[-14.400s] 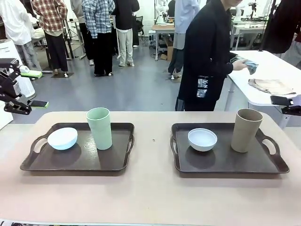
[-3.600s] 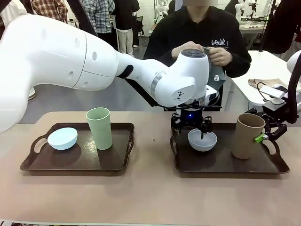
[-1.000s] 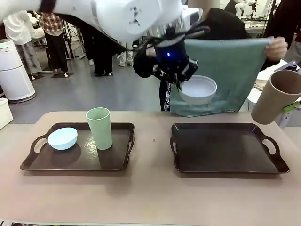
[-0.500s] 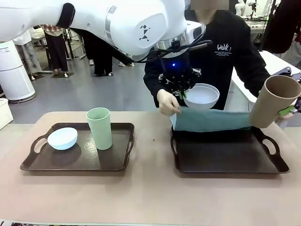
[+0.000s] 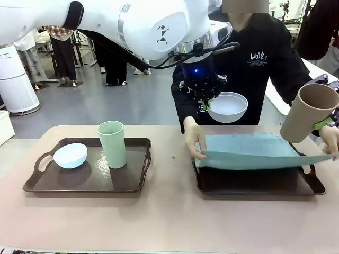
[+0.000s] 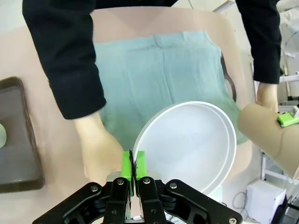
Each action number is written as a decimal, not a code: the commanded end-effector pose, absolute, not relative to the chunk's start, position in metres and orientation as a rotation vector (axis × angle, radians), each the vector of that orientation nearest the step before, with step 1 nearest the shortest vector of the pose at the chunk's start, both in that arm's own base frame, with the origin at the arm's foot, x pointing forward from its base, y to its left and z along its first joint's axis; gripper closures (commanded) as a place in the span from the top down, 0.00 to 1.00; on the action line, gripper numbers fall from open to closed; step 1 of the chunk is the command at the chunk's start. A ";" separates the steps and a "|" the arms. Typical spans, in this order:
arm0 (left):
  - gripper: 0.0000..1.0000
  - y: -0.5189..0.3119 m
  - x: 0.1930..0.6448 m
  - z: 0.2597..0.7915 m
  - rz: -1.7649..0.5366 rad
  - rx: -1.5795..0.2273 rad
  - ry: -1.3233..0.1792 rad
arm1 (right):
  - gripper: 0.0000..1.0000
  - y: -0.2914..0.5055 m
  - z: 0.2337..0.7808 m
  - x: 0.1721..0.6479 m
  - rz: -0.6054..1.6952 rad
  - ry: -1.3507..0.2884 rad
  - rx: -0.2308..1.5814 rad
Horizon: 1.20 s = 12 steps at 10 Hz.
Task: Set up a tray with a mat and arrange the tableware.
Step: Place the Picnic Bowl and Reusable plastic cup back onto the Handle tray in front of the human's position.
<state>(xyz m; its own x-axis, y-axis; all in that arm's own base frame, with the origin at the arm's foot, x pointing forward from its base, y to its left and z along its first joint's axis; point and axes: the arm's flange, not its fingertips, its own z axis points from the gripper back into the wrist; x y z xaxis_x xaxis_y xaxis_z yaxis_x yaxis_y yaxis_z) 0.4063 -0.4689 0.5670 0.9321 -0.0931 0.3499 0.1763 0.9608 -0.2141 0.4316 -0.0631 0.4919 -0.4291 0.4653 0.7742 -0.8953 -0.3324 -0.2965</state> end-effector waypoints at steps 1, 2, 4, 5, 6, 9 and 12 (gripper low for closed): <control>0.00 -0.467 0.403 0.569 -0.134 -0.240 -0.345 | 0.10 -0.063 0.495 0.434 1.891 -0.904 0.721; 0.00 -0.467 0.403 0.569 -0.134 -0.240 -0.345 | 0.10 -0.063 0.495 0.434 1.891 -0.904 0.721; 0.00 -0.467 0.403 0.569 -0.134 -0.240 -0.345 | 0.10 -0.063 0.495 0.434 1.891 -0.904 0.721; 0.00 -0.467 0.403 0.569 -0.134 -0.240 -0.345 | 0.10 -0.063 0.495 0.434 1.891 -0.904 0.721; 0.00 -0.467 0.403 0.569 -0.134 -0.240 -0.345 | 0.10 -0.063 0.495 0.434 1.891 -0.904 0.721; 0.00 -0.467 0.403 0.569 -0.134 -0.240 -0.345 | 0.10 -0.063 0.495 0.434 1.891 -0.904 0.721; 0.00 -0.467 0.403 0.569 -0.134 -0.240 -0.345 | 0.10 -0.063 0.495 0.434 1.891 -0.904 0.721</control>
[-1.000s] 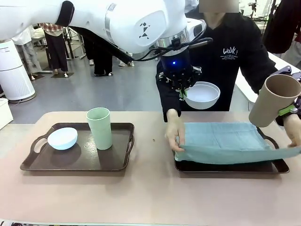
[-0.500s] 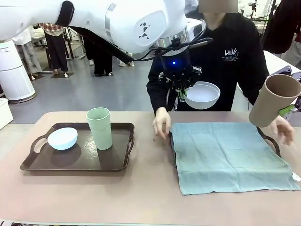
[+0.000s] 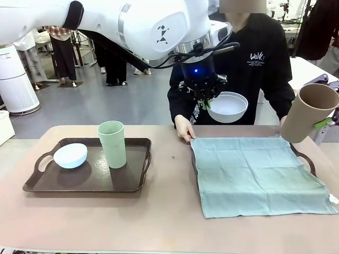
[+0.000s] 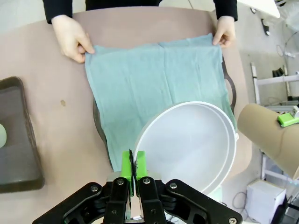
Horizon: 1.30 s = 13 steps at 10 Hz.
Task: Set up a tray with a mat and arrange the tableware.
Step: Place the Picnic Bowl and Reusable plastic cup back onto the Handle tray in front of the human's position.
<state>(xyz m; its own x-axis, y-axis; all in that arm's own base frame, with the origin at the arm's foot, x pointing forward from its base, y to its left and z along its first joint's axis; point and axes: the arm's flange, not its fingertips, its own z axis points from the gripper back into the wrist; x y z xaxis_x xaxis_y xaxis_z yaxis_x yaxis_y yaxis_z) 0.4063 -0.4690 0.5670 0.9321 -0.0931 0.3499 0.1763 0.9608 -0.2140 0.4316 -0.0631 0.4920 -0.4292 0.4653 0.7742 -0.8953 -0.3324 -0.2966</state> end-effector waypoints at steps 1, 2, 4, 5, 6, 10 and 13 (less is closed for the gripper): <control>0.00 -0.467 0.403 0.569 -0.134 -0.240 -0.345 | 0.10 -0.063 0.495 0.434 1.891 -0.904 0.721; 0.00 -0.467 0.403 0.569 -0.134 -0.240 -0.345 | 0.10 -0.063 0.495 0.434 1.891 -0.904 0.721; 0.00 -0.467 0.403 0.569 -0.134 -0.240 -0.345 | 0.10 -0.063 0.495 0.434 1.891 -0.904 0.721; 0.00 -0.467 0.403 0.569 -0.134 -0.240 -0.345 | 0.10 -0.063 0.495 0.434 1.891 -0.904 0.721; 0.00 -0.467 0.403 0.569 -0.134 -0.240 -0.345 | 0.10 -0.063 0.495 0.434 1.891 -0.904 0.721; 0.00 -0.467 0.403 0.569 -0.134 -0.240 -0.345 | 0.10 -0.063 0.495 0.434 1.891 -0.904 0.721; 0.00 -0.467 0.403 0.569 -0.134 -0.240 -0.345 | 0.10 -0.063 0.495 0.434 1.891 -0.904 0.721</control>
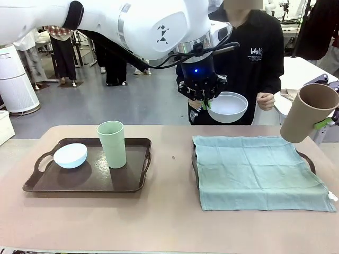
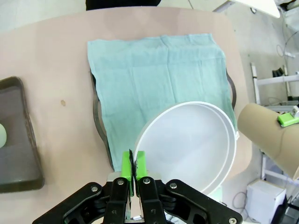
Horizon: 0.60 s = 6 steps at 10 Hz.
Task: Set up a tray with a mat and arrange the tableware.
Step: Place the Picnic Bowl and Reusable plastic cup back onto the Handle tray in front of the human's position.
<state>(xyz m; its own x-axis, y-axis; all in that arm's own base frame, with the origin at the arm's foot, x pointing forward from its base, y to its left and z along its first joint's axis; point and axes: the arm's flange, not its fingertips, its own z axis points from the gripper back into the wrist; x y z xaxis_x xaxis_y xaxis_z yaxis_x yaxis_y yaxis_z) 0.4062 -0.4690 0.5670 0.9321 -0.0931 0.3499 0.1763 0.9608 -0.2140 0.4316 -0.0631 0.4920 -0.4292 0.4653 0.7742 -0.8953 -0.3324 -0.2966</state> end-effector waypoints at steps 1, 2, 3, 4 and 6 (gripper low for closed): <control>0.00 -0.467 0.403 0.569 -0.134 -0.240 -0.345 | 0.10 -0.063 0.495 0.434 1.891 -0.904 0.721; 0.00 -0.467 0.403 0.569 -0.134 -0.240 -0.345 | 0.10 -0.063 0.495 0.434 1.891 -0.904 0.721; 0.04 -0.469 0.406 0.567 -0.139 -0.246 -0.344 | 0.87 -0.063 0.492 0.432 1.886 -0.908 0.726; 0.04 -0.479 0.419 0.538 -0.145 -0.226 -0.302 | 0.87 -0.070 0.473 0.445 1.876 -0.957 0.799; 0.04 -0.496 0.430 0.499 -0.165 -0.180 -0.316 | 0.87 -0.077 0.429 0.466 1.817 -0.968 0.877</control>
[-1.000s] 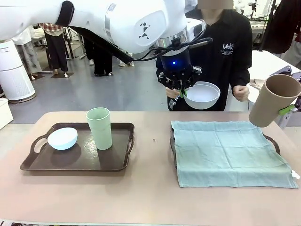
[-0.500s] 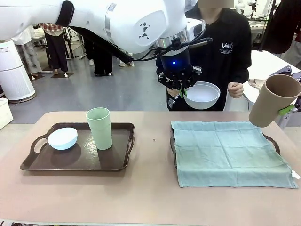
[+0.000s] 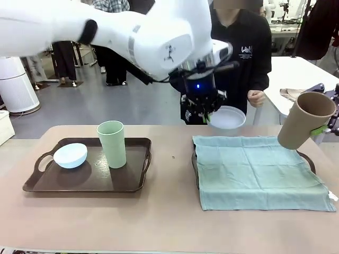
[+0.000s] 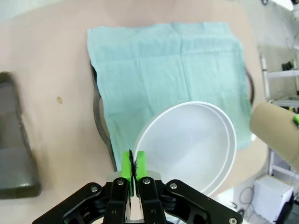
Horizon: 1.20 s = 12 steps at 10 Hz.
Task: Set up a tray with a mat and arrange the tableware.
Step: Place the Picnic Bowl and Reusable plastic cup back onto the Handle tray in front of the human's position.
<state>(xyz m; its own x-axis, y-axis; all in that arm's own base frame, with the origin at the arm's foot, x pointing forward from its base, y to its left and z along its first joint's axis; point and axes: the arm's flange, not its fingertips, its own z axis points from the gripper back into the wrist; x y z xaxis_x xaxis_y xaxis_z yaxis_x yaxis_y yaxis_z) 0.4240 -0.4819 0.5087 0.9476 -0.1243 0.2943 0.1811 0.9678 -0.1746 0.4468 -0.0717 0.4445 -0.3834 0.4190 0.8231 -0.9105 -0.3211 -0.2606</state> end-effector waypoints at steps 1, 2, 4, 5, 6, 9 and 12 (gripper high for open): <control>0.04 -0.505 0.431 0.476 -0.183 -0.154 -0.313 | 0.87 -0.081 0.406 0.473 1.800 -0.959 0.888; 0.04 -0.512 0.433 0.461 -0.198 -0.165 -0.298 | 0.87 -0.082 0.383 0.480 1.790 -0.945 0.887; 0.04 -0.499 0.431 0.458 -0.208 -0.160 -0.272 | 0.87 -0.079 0.390 0.464 1.792 -0.915 0.889; 0.04 -0.499 0.431 0.458 -0.208 -0.160 -0.272 | 0.87 -0.079 0.390 0.464 1.792 -0.915 0.889; 0.04 -0.499 0.431 0.458 -0.208 -0.160 -0.272 | 0.87 -0.079 0.390 0.464 1.792 -0.915 0.889; 0.04 -0.507 0.434 0.441 -0.215 -0.181 -0.284 | 0.87 -0.073 0.368 0.478 1.759 -0.890 0.916; 0.04 -0.519 0.435 0.422 -0.249 -0.133 -0.278 | 0.87 -0.059 0.362 0.486 1.803 -0.871 0.890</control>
